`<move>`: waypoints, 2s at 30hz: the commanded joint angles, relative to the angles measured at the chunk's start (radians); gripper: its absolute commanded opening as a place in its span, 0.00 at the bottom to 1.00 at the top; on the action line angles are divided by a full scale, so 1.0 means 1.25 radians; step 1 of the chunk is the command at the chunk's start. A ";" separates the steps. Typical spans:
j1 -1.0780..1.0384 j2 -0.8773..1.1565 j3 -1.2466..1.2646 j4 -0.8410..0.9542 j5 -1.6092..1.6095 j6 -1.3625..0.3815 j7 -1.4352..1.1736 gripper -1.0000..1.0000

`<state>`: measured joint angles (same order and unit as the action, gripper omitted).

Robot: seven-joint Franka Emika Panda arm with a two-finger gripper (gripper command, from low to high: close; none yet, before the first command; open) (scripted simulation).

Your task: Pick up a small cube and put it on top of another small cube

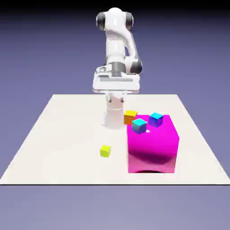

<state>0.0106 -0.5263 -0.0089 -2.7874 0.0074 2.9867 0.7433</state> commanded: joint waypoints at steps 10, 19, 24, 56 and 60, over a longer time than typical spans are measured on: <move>-0.009 0.290 -0.059 0.150 0.049 -0.334 0.015 0.50; -0.017 0.551 -0.112 0.285 0.093 -0.634 0.029 0.50; -0.022 0.696 -0.142 0.360 0.118 -0.801 0.036 0.50; -0.178 0.323 0.262 0.449 0.425 -1.098 0.582 0.00; -0.209 0.289 0.330 0.441 0.487 -1.124 0.635 0.00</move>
<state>-0.2501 -0.1654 0.4042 -2.2359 0.6176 1.5829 1.5370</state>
